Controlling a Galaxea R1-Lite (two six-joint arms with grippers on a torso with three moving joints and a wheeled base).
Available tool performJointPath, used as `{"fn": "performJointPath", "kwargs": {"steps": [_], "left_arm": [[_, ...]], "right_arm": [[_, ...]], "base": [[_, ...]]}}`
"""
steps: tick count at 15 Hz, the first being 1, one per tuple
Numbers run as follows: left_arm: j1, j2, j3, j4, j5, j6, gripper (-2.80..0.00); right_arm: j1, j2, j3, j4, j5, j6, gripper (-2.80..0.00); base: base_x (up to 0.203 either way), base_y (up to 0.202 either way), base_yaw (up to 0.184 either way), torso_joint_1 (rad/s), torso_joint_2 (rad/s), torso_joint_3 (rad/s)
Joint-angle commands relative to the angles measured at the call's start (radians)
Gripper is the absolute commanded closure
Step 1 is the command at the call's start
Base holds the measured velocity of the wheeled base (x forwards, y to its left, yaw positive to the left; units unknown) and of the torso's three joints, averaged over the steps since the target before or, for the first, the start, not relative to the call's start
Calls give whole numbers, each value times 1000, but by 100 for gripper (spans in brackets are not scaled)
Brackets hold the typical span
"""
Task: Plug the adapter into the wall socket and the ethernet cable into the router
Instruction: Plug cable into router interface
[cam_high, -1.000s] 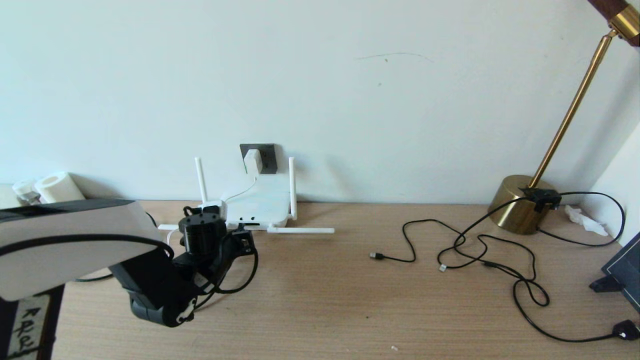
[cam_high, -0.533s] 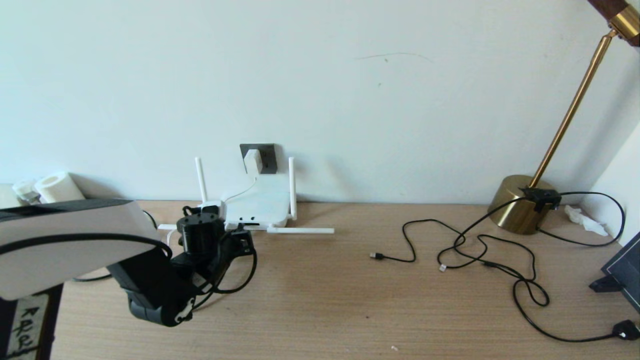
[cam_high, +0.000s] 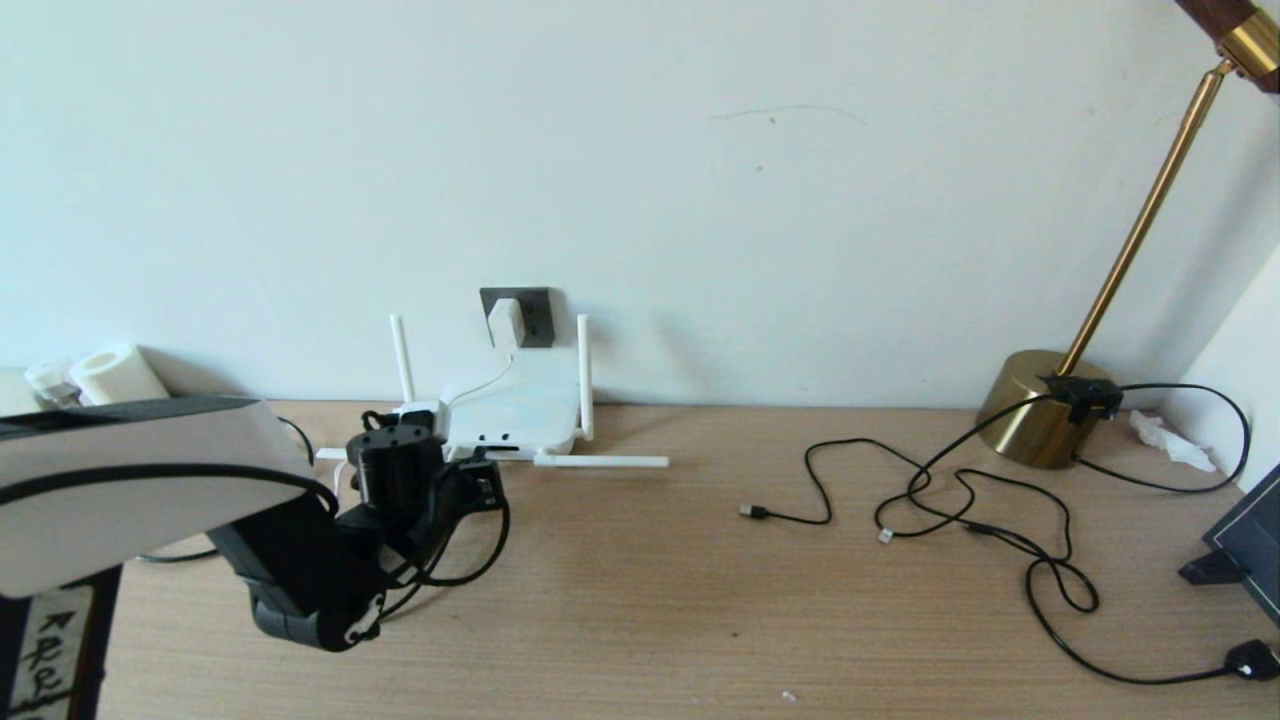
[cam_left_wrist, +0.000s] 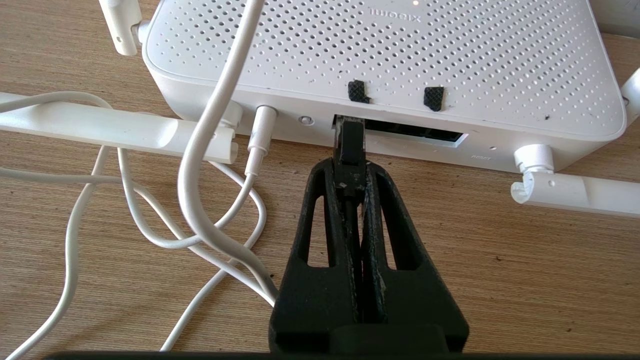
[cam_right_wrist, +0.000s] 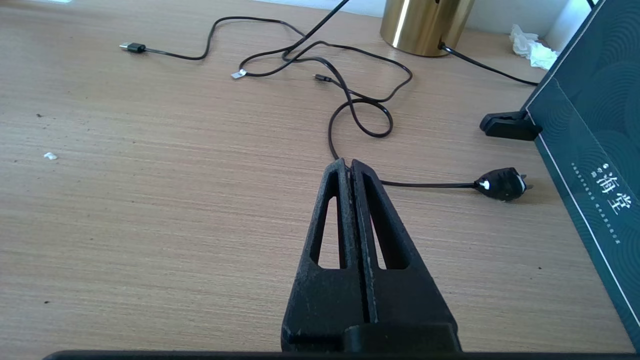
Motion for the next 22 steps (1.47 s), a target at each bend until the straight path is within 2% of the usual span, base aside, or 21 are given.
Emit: {"fn": "performJointPath", "kwargs": {"steps": [1,22], "left_arm": [[1,0,2,-7,2,-1,0],[2,3,-9,-7,-30,35,0]], "right_arm": [[0,1,0,0,0,-1,0],[0,1,0,0,0,-1,0]], "base": [[0,0,0,0,0,0],[0,0,0,0,0,0]]}}
